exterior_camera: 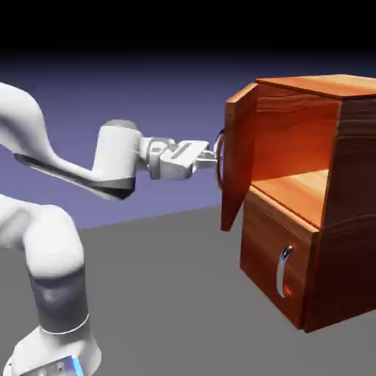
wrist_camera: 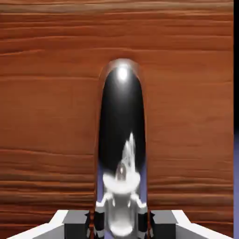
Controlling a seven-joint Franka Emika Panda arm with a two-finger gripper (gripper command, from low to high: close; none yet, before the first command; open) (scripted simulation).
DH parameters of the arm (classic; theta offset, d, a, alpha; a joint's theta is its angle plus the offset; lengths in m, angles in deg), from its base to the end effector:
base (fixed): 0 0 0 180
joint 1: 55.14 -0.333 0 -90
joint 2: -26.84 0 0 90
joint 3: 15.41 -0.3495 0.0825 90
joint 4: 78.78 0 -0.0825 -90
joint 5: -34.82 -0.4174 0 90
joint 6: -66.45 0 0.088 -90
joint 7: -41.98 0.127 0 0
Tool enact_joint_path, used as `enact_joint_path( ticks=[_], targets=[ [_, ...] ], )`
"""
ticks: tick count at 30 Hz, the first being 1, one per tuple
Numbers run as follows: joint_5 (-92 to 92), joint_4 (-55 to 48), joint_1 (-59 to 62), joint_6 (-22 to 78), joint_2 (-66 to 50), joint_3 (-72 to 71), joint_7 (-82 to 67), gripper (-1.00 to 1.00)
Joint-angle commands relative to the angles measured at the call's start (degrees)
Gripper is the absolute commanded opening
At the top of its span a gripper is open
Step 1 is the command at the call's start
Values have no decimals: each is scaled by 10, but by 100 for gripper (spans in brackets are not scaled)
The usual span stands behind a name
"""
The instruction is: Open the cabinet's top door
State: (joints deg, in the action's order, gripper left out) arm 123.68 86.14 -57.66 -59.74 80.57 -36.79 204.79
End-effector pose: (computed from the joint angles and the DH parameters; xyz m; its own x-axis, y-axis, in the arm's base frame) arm 0.3170 0.0792 0.4764 -0.4736 -0.5250 0.7071 -0.4725 -0.5261 -0.7071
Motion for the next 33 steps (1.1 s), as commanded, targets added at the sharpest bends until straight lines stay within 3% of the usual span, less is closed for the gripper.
enact_joint_path(
  ticks=[1, 14, 24, 33],
  targets=[
    [-26, -3, -4, 20, -2, -16, -7, -100],
    [-296, -155, 35, 334, -132, -261, -22, -100],
    [-376, -332, 198, 550, -270, -468, 19, -100],
    [-414, -434, 381, 639, -300, -650, 32, -100]
  ],
)
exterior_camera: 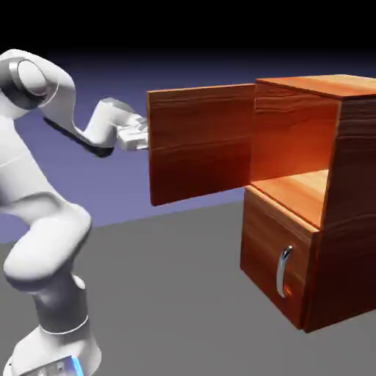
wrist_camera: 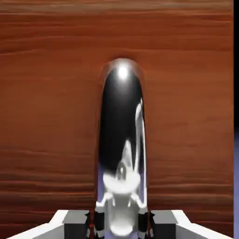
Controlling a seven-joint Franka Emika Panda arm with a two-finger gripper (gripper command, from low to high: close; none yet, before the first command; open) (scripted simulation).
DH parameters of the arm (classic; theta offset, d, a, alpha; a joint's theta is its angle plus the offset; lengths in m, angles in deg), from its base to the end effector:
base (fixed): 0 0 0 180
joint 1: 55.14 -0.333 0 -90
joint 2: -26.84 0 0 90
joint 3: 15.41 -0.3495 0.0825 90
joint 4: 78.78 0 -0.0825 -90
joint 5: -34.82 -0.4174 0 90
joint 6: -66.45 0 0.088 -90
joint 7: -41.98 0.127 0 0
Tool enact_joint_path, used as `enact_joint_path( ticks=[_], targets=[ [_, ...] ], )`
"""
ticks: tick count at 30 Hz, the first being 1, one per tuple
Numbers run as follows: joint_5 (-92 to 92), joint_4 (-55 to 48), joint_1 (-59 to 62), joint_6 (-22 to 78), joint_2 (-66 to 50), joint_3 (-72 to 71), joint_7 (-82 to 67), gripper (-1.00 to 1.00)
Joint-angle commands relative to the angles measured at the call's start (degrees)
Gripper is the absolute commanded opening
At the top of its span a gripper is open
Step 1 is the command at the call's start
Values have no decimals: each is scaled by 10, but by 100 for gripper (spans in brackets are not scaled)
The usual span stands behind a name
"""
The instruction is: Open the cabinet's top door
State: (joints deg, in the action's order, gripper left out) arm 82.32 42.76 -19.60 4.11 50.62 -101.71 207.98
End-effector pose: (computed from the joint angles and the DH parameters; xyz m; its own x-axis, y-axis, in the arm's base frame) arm 0.3244 0.3031 0.4845 -0.7029 -0.0731 0.7075 -0.7037 -0.0730 -0.7067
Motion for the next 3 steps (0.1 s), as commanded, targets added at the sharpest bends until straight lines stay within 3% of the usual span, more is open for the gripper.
enact_joint_path(
  ticks=[1, 3],
  targets=[
    [-5, -11, 21, 8, 1, -19, 0, -100],
    [-14, -32, 62, 21, 6, -57, -1, -100]
  ],
)
